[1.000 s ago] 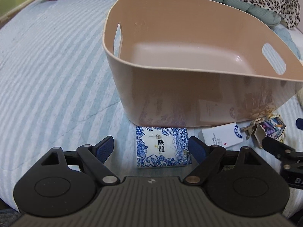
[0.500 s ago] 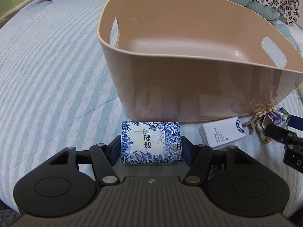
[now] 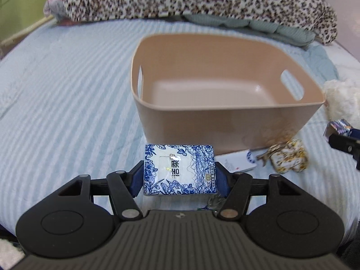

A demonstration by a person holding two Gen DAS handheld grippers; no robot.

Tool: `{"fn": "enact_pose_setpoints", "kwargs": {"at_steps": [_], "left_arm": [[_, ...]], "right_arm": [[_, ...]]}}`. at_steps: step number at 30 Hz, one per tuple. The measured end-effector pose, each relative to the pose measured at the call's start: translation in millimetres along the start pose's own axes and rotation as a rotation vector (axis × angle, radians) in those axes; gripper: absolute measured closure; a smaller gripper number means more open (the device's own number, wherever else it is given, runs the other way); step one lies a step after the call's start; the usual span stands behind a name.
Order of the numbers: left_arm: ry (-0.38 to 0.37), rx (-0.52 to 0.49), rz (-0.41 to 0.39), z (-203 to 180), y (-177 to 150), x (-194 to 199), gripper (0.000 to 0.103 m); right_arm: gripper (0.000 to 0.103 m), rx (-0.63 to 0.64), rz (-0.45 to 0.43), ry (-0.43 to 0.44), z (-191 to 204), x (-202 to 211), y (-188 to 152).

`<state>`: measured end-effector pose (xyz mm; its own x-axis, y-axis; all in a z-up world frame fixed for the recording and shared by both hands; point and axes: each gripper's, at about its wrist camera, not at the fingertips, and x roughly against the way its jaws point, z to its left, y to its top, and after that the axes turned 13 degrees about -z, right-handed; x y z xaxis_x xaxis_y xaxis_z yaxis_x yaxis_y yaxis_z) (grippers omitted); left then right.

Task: Organize objects
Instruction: 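Lift both boxes over the basket and open both tools to release them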

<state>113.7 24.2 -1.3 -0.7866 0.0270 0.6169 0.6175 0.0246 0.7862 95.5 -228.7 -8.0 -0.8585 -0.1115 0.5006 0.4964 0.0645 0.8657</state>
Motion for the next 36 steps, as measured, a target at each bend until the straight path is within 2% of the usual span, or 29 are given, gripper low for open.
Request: {"fn": "enact_pose_setpoints", "kwargs": {"at_steps": [9, 15, 20, 25, 32, 36], "left_arm": [[-0.022, 0.001, -0.153, -11.2, 43.7, 40.5, 0.039], [0.028, -0.033, -0.225, -24.5, 74.2, 27.1, 0.039], [0.044, -0.063, -0.205, -28.3, 87.2, -4.7, 0.039], [0.091, -0.083, -0.159, -29.6, 90.1, -45.5, 0.039], [0.105, -0.051, -0.091, -20.2, 82.7, -91.0, 0.039], [0.096, -0.068, -0.048, -20.1, 76.0, -104.1, 0.038]], "right_arm": [[0.05, -0.036, -0.106, -0.004, -10.3, 23.3, 40.5], [0.05, -0.029, -0.148, 0.011, -3.3, 10.6, 63.4], [0.05, -0.001, -0.155, 0.023, 6.3, -14.3, 79.0], [0.05, 0.049, -0.139, 0.03, 20.5, -41.2, 83.1], [0.05, 0.122, -0.045, 0.025, 34.4, -85.2, 69.3], [0.047, 0.09, 0.026, 0.028, 33.4, -101.3, 58.9]]}}
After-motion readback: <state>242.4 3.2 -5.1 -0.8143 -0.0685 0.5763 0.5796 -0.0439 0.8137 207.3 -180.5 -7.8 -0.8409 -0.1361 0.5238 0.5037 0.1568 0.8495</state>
